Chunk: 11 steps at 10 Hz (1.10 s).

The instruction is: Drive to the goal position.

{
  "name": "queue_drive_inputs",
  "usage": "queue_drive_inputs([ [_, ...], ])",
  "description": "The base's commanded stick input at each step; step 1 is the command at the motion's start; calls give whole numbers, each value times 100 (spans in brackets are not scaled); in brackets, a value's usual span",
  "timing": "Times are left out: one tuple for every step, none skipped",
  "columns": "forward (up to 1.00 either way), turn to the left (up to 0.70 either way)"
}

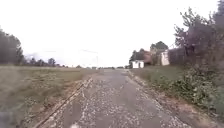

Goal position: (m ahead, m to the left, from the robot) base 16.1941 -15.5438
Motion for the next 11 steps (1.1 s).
queue_drive_inputs([
  [70,-14],
  [70,-14],
  [70,-14],
  [70,-14],
  [70,-14],
  [70,-14],
  [70,-14],
  [70,-14],
  [70,-13],
  [70,-11],
  [70,-1],
])
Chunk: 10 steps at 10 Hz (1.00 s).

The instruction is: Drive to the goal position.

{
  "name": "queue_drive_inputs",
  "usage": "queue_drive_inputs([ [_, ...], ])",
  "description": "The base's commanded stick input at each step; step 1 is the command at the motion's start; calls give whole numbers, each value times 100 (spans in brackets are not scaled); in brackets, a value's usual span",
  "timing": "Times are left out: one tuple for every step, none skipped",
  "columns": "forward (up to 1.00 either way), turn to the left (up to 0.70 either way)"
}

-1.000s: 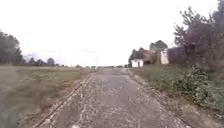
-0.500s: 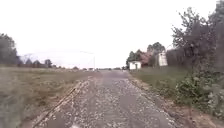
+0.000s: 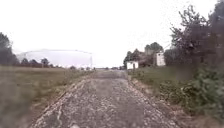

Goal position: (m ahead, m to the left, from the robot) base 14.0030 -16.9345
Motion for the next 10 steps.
queue_drive_inputs([
  [70,0],
  [70,0],
  [70,0],
  [70,0],
  [70,0],
  [70,0],
  [70,0],
  [70,0],
  [70,0],
  [70,0],
])
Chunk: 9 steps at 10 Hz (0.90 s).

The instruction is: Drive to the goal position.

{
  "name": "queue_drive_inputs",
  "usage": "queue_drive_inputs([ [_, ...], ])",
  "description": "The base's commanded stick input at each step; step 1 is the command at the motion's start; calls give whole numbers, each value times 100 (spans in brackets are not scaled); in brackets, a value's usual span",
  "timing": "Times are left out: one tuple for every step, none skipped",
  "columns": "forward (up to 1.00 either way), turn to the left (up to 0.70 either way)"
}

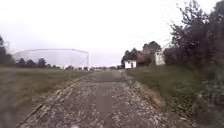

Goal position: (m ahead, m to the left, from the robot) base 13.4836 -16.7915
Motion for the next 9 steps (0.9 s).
queue_drive_inputs([
  [70,0],
  [70,0],
  [70,0],
  [70,0],
  [70,0],
  [70,0],
  [70,0],
  [70,0],
  [70,0],
])
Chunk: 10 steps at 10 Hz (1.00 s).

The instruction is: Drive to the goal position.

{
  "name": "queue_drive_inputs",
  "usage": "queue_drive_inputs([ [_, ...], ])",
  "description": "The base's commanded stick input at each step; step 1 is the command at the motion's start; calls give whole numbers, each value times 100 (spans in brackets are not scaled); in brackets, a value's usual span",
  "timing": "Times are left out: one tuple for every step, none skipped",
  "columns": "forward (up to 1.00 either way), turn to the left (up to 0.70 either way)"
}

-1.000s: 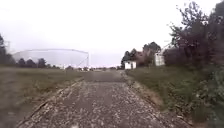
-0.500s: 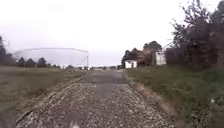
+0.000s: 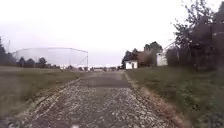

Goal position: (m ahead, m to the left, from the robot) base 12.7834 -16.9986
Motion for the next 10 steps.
queue_drive_inputs([
  [70,0],
  [70,0],
  [70,0],
  [70,0],
  [70,-1],
  [70,-3],
  [70,-8],
  [70,-13],
  [70,-13],
  [70,-13],
])
